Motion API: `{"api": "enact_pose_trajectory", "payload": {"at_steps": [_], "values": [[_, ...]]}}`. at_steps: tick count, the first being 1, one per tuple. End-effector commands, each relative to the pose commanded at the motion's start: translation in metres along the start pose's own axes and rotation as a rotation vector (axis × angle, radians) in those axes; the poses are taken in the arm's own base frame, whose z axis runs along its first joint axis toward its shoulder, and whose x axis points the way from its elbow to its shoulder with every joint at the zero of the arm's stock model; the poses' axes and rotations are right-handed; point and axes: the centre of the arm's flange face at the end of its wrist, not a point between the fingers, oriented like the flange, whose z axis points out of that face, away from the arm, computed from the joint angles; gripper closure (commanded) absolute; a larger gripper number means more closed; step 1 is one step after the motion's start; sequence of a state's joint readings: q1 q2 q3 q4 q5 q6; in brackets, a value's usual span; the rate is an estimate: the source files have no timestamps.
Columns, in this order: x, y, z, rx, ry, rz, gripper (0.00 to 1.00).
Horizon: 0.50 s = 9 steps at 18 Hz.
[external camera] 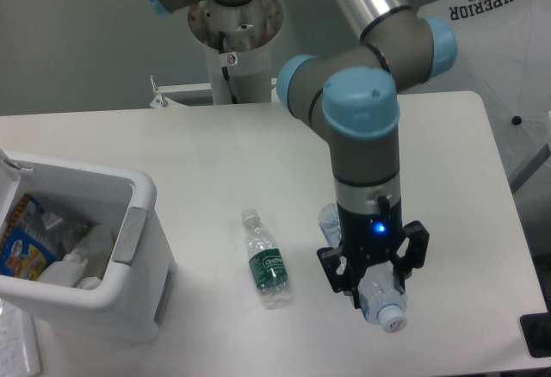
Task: Place the trash in the trash can
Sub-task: 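Lift the crumpled bottle and carry it toward the trash bin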
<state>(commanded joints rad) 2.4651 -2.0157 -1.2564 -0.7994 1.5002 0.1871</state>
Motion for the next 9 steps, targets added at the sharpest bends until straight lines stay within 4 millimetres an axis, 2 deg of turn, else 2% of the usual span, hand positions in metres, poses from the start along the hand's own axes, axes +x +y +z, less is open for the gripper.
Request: {"api": "enact_pose_trajectory", "payload": {"at_steps": [6,9], "values": [[0.023,-0.014,-0.061,0.099,0.028,0.02,0.33],[0.034,-0.018,-0.075,0.139,0.032,0.047,0.33]]}}
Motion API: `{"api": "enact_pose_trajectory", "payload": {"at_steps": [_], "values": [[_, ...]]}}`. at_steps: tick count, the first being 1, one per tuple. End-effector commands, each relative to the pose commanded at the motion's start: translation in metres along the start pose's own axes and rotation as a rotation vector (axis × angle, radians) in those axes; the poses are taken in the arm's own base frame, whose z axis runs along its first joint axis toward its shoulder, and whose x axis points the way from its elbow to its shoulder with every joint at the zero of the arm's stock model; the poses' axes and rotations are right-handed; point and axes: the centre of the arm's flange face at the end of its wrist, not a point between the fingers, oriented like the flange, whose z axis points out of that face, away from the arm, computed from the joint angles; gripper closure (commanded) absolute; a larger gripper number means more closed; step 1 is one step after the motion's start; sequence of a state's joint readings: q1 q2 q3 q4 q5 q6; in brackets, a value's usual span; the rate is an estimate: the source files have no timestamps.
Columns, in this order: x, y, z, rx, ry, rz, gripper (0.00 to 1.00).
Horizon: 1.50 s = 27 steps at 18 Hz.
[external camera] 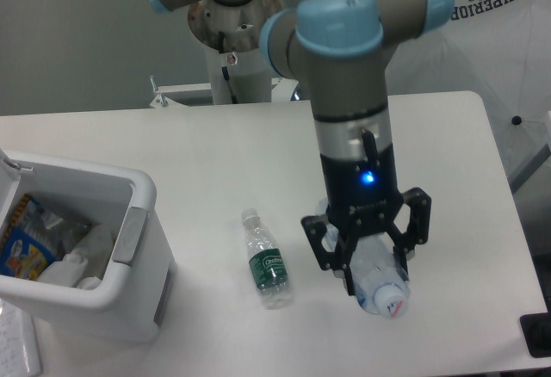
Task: Place the trash in the trash can
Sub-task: 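Lift the crumpled bottle and carry it toward the trash bin, then lower the bottle into the bin and open the gripper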
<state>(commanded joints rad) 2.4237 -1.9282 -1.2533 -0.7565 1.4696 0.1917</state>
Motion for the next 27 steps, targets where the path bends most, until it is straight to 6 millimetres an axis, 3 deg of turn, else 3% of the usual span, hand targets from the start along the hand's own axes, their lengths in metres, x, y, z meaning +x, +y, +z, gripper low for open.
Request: {"api": "enact_pose_trajectory", "payload": {"at_steps": [1,4,10,17,22,27], "values": [[-0.001,-0.004,-0.002,0.042,-0.008,0.007,0.33],[0.026,-0.021,-0.02,0.123,0.007,0.059,0.33],[0.043,-0.047,-0.055,0.207,0.011,0.093,0.33],[0.092,-0.046,-0.08,0.23,0.066,0.096,0.33],[0.1,-0.052,-0.107,0.263,0.085,0.007,0.33],[0.128,-0.047,-0.126,0.273,0.123,-0.024,0.33]]}}
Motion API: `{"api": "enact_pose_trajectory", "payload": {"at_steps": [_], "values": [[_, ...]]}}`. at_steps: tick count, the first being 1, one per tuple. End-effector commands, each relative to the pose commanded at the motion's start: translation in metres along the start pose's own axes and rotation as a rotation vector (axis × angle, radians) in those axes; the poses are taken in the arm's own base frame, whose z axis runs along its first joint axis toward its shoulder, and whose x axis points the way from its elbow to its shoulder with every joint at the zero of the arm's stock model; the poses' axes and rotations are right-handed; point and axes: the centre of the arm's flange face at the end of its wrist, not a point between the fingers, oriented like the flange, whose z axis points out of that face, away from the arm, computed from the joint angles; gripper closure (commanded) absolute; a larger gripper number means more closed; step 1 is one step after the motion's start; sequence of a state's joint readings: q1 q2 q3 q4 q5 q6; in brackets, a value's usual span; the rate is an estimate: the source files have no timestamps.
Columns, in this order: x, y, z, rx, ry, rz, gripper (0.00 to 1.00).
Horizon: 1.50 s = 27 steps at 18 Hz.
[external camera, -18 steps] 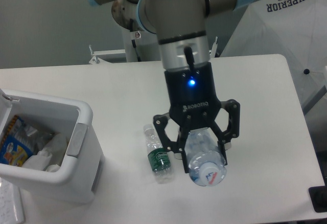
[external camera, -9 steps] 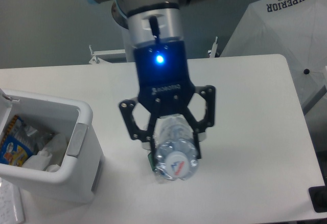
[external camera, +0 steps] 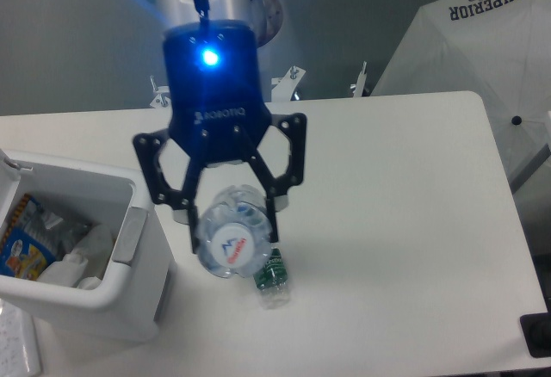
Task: Place the trash in the trash can
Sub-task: 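Lower the bottle into the bin and open the gripper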
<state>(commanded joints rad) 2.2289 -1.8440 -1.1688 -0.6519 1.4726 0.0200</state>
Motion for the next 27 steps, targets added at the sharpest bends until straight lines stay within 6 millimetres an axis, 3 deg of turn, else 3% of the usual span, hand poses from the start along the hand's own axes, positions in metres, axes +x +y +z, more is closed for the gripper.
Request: {"api": "enact_pose_trajectory", "payload": {"at_steps": [2,8,13,22,24,27], "values": [[0.007,0.002,-0.001,-0.003,0.009,0.002,0.33],[0.083,0.032,0.005,-0.058,0.112,0.059,0.33],[0.124,0.062,0.011,-0.112,0.168,0.091,0.33],[0.148,0.09,0.024,-0.168,0.198,0.111,0.33],[0.152,0.095,0.028,-0.179,0.202,0.114,0.27],[0.155,0.102,0.034,-0.195,0.204,0.106,0.27]]}}
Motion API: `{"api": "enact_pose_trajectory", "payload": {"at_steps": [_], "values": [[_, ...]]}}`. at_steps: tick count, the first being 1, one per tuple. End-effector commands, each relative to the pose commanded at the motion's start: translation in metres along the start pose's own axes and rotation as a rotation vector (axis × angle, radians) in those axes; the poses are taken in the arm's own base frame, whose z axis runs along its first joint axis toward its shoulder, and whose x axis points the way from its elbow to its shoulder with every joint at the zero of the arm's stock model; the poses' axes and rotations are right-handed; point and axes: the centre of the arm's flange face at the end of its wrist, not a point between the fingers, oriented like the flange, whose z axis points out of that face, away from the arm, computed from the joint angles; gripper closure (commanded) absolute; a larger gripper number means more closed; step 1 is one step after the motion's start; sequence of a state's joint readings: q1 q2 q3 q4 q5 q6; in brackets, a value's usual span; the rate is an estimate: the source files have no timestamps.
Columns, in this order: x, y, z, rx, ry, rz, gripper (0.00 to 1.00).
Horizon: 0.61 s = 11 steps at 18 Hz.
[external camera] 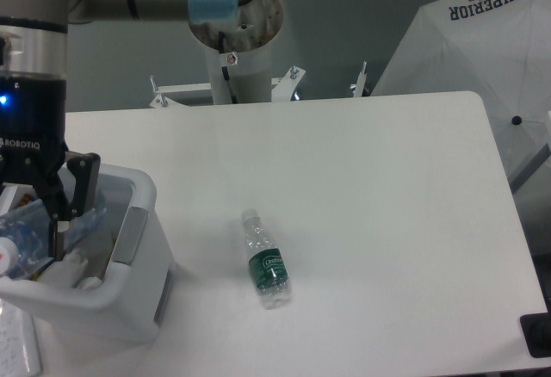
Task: Place the trash in the trash can
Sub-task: 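Lower the bottle into the bin and open the gripper, then move the gripper over the green-labelled water bottle and lower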
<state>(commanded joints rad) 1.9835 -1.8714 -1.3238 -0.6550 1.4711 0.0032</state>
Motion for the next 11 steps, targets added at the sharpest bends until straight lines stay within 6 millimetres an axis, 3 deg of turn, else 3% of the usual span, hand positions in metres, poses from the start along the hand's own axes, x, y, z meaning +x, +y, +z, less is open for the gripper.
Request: {"api": "enact_pose_trajectory", "payload": {"at_steps": [2,4,7,9,11], "values": [[0.001,0.007,0.006,-0.017,0.002,-0.003,0.26],[0.001,0.009,0.005,-0.02,0.001,-0.003,0.12],[-0.003,0.005,0.001,-0.01,-0.005,-0.006,0.0],[-0.027,0.004,0.003,-0.013,-0.036,-0.032,0.0],[-0.078,0.0,-0.005,-0.001,-0.097,-0.096,0.0]]}}
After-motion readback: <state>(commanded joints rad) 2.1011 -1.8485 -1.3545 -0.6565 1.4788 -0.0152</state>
